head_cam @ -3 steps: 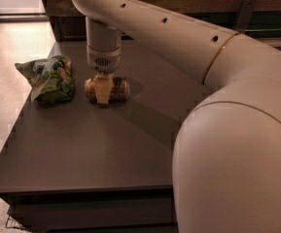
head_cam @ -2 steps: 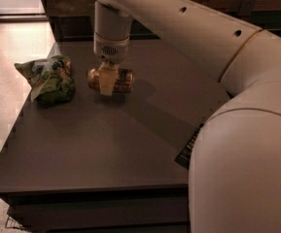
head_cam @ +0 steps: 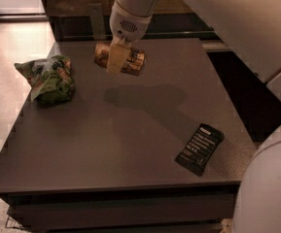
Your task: Place orange can upright
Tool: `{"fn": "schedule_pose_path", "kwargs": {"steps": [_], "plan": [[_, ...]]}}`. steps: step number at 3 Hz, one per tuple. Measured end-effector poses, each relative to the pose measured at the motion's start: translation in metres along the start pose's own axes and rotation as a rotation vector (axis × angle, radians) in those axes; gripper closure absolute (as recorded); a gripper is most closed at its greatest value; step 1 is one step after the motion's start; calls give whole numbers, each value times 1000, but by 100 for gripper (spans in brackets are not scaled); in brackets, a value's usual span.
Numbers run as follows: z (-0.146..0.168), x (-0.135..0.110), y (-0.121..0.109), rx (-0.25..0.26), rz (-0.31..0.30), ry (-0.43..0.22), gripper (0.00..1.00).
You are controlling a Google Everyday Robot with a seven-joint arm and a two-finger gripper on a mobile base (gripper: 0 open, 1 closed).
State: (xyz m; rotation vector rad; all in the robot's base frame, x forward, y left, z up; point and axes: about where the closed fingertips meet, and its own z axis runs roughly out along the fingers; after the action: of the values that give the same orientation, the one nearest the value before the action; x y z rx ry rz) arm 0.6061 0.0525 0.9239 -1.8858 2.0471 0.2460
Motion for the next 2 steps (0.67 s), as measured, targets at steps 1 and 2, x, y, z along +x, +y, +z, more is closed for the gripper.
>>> {"fn": "schedule_pose_path", "kwargs": {"steps": [1, 2], "plan": [[-10, 10, 2, 42, -33, -237, 100], [-12, 12, 10, 103, -66, -411, 100]]}}
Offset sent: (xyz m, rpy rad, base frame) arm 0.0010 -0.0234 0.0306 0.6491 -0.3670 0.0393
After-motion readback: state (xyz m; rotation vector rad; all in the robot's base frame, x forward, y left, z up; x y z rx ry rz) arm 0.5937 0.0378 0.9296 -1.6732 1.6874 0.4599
